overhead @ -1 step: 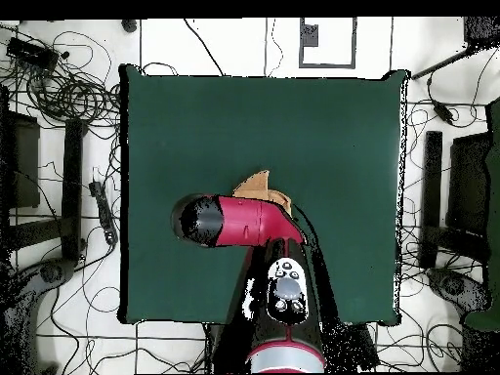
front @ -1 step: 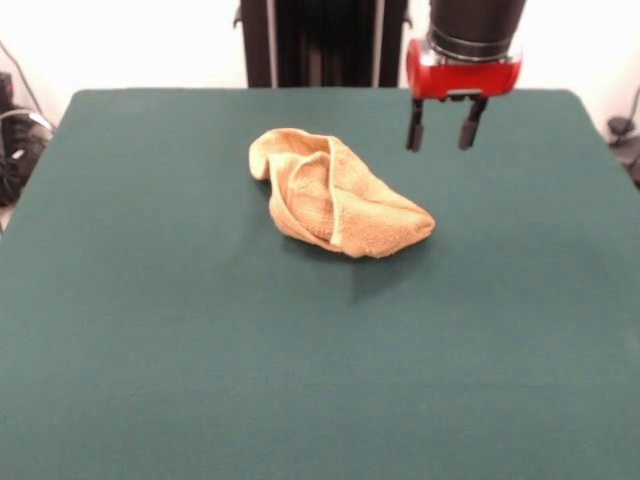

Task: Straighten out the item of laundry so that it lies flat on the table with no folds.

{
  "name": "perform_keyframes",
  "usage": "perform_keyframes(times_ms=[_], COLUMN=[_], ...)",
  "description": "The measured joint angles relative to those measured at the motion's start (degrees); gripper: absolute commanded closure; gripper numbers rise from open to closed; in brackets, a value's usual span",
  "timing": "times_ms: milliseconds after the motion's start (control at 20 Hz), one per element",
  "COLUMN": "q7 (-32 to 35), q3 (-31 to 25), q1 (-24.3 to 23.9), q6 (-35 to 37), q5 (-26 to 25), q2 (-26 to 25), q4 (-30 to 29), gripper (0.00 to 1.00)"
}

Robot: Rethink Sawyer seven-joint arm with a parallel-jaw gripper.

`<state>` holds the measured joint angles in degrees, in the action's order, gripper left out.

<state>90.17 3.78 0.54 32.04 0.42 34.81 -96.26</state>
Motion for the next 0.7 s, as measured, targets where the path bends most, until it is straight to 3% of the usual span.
perform_keyframes(times_ms=[700], q7=[0.0], q3=[0.0], q1=[-0.3], q6=[1.6], q5=[0.0], q2=[-0.4], q4=[1.6], gripper=[0.00])
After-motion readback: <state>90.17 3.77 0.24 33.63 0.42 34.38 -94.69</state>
